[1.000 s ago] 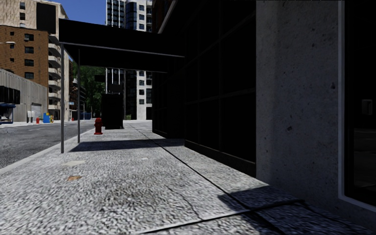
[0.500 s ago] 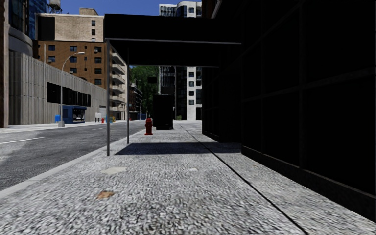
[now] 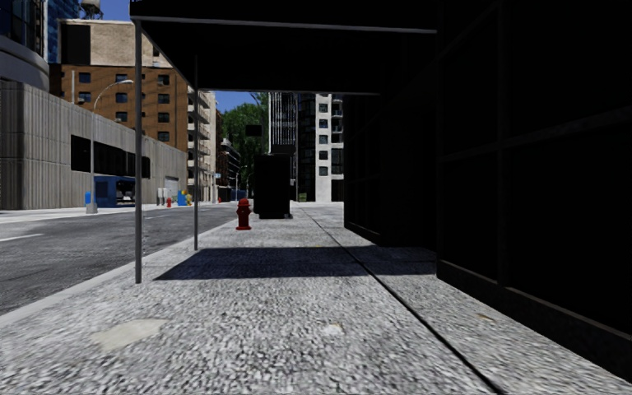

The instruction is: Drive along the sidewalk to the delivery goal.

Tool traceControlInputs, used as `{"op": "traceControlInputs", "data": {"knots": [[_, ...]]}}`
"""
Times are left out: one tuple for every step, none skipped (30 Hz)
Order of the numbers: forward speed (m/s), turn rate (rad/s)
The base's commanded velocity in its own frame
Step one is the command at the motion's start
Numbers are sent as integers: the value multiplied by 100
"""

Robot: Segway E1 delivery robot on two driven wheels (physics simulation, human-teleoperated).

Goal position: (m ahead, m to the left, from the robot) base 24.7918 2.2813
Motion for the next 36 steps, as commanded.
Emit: {"op": "traceControlInputs", "data": {"knots": [[200,0],[200,0],[200,0],[200,0],[200,0],[200,0],[200,0],[200,0],[200,0],[200,0],[200,0],[200,0],[200,0],[200,0],[200,0],[200,0],[200,0],[200,0],[200,0],[200,0],[200,0],[200,0],[200,0],[200,0],[200,0],[200,0],[200,0],[200,0],[200,0],[200,0],[200,0],[200,0],[200,0],[200,0],[200,0],[200,0]]}}
